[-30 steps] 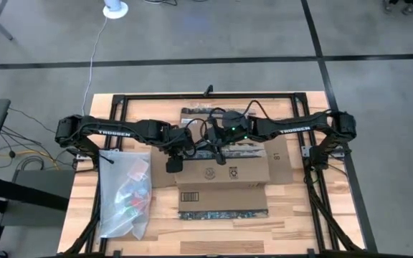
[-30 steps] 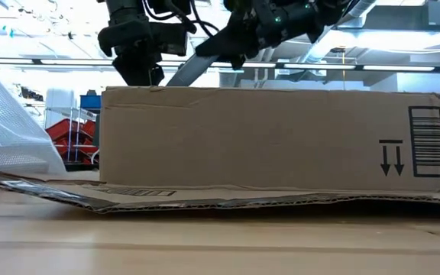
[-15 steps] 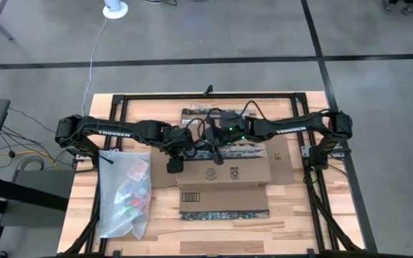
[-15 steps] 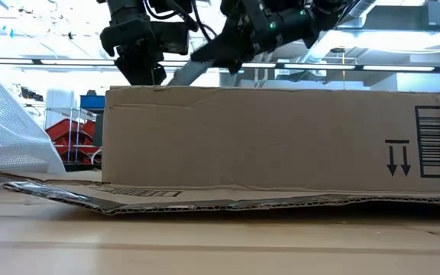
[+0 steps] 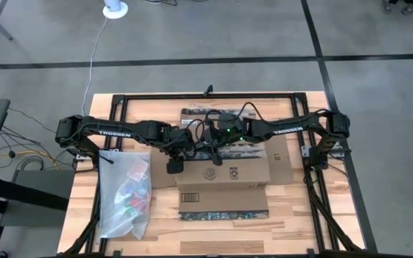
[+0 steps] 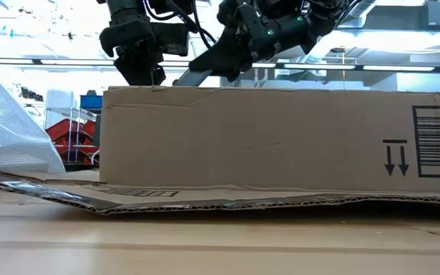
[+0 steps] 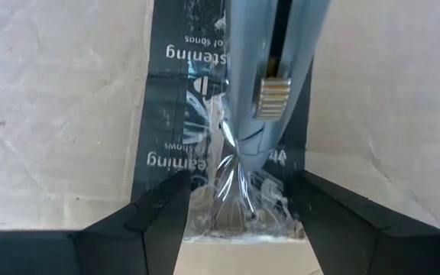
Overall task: Unpack boxes
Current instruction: Break down the box until it is fully flat
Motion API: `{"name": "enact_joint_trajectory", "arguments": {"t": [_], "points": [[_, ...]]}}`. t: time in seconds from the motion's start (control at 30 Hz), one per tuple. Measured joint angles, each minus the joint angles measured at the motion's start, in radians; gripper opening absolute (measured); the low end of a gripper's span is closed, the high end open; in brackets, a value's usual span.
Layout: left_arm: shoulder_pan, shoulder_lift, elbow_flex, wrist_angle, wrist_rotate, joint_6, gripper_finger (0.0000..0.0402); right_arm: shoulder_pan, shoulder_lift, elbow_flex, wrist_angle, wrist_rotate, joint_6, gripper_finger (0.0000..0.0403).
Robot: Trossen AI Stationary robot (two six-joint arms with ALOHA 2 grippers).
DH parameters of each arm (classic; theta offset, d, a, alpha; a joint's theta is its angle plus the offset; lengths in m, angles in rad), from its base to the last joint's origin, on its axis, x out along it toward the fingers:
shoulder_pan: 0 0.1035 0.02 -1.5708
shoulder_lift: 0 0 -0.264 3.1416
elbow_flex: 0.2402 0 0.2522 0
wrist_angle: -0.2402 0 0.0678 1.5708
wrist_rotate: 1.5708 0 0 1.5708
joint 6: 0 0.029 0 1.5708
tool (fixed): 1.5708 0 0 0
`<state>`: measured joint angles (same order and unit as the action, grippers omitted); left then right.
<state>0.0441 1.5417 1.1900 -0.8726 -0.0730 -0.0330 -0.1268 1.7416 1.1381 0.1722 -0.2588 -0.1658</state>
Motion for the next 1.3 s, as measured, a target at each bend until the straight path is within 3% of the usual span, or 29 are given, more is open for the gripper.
{"name": "enact_joint_trajectory", "arguments": {"t": [0.5,0.97,1.3], "points": [[0.0,0.001,0.0,-0.001,-0.001,0.002,0.0218,-0.017,0.012,0.002,-0.057,0.055,-0.016,0.0064],[-0.003,0.03,0.001,-0.015,-0.007,0.029,0.0218,-0.016,-0.014,0.123,-0.365,0.083,-0.106,0.0064],[-0.002,0.032,0.0,-0.023,-0.005,0.036,0.0218,-0.022,-0.14,0.128,-0.562,0.106,-0.089,0.0064]]}}
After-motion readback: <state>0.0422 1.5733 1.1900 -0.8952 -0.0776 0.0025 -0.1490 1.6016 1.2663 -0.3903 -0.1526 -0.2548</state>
